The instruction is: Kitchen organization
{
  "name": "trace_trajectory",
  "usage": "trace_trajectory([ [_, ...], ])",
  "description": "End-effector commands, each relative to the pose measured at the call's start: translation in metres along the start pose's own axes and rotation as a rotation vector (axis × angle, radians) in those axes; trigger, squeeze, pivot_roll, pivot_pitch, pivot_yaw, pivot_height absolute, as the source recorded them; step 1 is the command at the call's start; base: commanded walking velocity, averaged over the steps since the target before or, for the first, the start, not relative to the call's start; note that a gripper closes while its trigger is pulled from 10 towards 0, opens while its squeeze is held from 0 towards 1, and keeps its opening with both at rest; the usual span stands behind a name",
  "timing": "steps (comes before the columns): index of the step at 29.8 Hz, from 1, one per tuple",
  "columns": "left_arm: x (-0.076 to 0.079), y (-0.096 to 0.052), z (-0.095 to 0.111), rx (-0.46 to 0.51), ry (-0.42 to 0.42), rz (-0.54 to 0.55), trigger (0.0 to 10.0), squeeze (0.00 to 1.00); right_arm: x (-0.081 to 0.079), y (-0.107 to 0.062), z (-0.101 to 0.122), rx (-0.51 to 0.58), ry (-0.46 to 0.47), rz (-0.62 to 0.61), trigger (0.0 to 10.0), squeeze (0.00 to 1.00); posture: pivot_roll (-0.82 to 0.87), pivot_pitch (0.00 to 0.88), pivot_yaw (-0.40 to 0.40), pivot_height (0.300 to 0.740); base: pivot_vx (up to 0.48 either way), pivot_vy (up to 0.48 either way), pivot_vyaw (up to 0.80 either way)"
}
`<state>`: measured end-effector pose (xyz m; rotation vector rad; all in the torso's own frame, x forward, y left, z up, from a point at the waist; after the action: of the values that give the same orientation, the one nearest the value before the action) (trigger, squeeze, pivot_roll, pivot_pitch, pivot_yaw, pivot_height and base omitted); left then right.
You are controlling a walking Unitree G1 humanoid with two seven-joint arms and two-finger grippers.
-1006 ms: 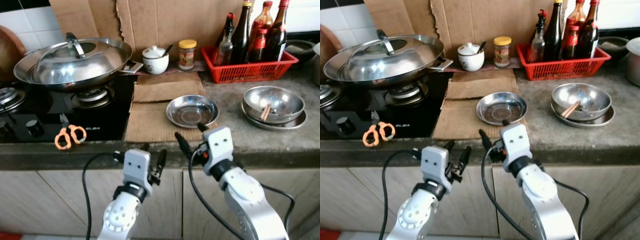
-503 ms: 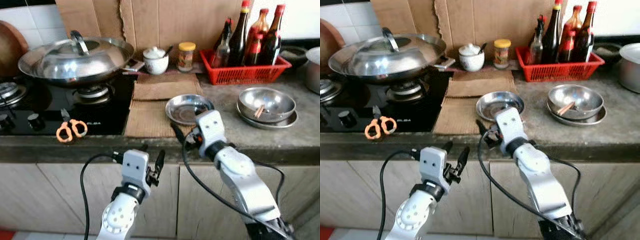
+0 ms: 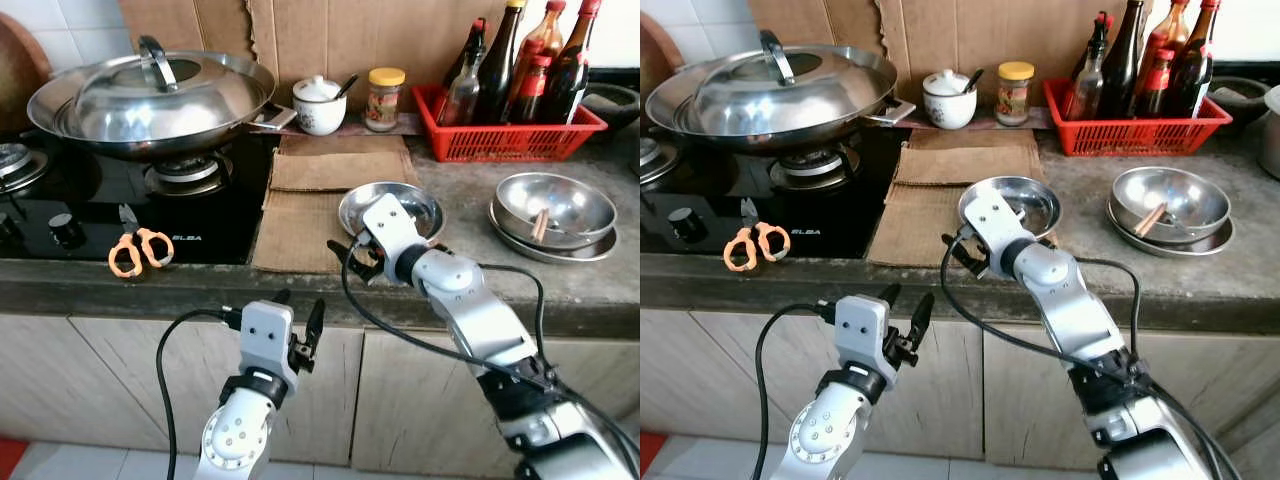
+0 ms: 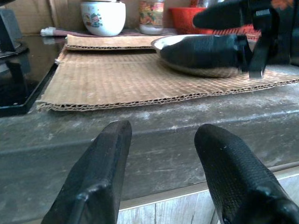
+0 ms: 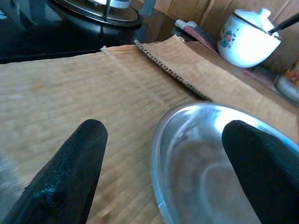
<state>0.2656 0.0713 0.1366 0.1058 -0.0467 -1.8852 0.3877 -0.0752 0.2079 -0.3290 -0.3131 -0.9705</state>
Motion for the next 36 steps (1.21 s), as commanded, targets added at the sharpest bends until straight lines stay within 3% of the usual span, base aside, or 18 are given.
trace_trajectory([
  [1, 0.000, -0.001, 0.003, 0.006, 0.004, 0.008, 10.0, 0.00, -0.001, 0.003, -0.001, -0.036, -0.025, 0.031, 10.0, 0.00, 0.05, 0.064, -0.022, 0.740, 0.000, 0.000, 0.00],
  [7, 0.000, -0.002, 0.002, 0.006, 0.001, 0.012, 10.0, 0.00, 0.002, 0.005, -0.011, -0.141, -0.093, 0.080, 10.0, 0.00, 0.05, 0.065, -0.027, 0.740, 0.000, 0.000, 0.00],
  [11, 0.001, -0.001, 0.002, 0.007, -0.002, 0.014, 10.0, 0.00, 0.010, 0.007, -0.017, -0.242, -0.044, 0.059, 10.0, 0.00, 0.04, 0.065, -0.032, 0.740, 0.000, 0.000, 0.00],
  [16, 0.002, -0.001, 0.003, 0.010, -0.005, 0.014, 10.0, 0.00, 0.019, 0.011, -0.010, -0.268, 0.016, 0.034, 10.0, 0.00, 0.04, 0.064, -0.032, 0.740, 0.000, 0.000, 0.00],
  [32, 0.002, 0.001, 0.004, 0.021, -0.008, 0.019, 10.0, 0.00, 0.019, 0.012, -0.015, -0.410, 0.104, 0.101, 10.0, 0.00, 0.04, 0.051, -0.044, 0.740, 0.000, 0.000, 0.00],
  [33, 0.002, 0.001, 0.004, 0.022, -0.008, 0.018, 10.0, 0.00, 0.018, 0.012, -0.016, -0.420, 0.114, 0.106, 8.9, 0.00, 0.04, 0.051, -0.044, 0.740, 0.000, 0.000, 0.00],
  [34, 0.002, 0.002, 0.005, 0.024, -0.007, 0.017, 10.0, 0.00, 0.016, 0.012, -0.017, -0.426, 0.146, 0.111, 2.0, 0.00, 0.04, 0.047, -0.043, 0.740, 0.000, 0.000, 0.00],
  [35, 0.002, 0.002, 0.005, 0.024, -0.007, 0.017, 10.0, 0.00, 0.015, 0.012, -0.018, -0.430, 0.170, 0.116, 2.0, 0.00, 0.04, 0.047, -0.043, 0.740, 0.000, 0.000, 0.00],
  [36, 0.002, 0.002, 0.005, 0.025, -0.006, 0.016, 10.0, 0.00, 0.013, 0.012, -0.019, -0.435, 0.193, 0.120, 0.0, 0.00, 0.05, 0.045, -0.043, 0.740, 0.000, 0.000, 0.00],
])
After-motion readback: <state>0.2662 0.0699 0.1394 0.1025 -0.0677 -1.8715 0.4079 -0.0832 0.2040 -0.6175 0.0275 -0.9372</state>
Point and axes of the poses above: a point about 5 cm out from each wrist's last joint towards the gripper, its own y axis pointing out of the wrist towards the gripper, its own z axis along the axis of the wrist's last joint, x = y × z, the point moved 4 cm from there along y, pointing out of the wrist towards the gripper, and after that the axes turned 2 degrees about y, right-handed, at the moved point
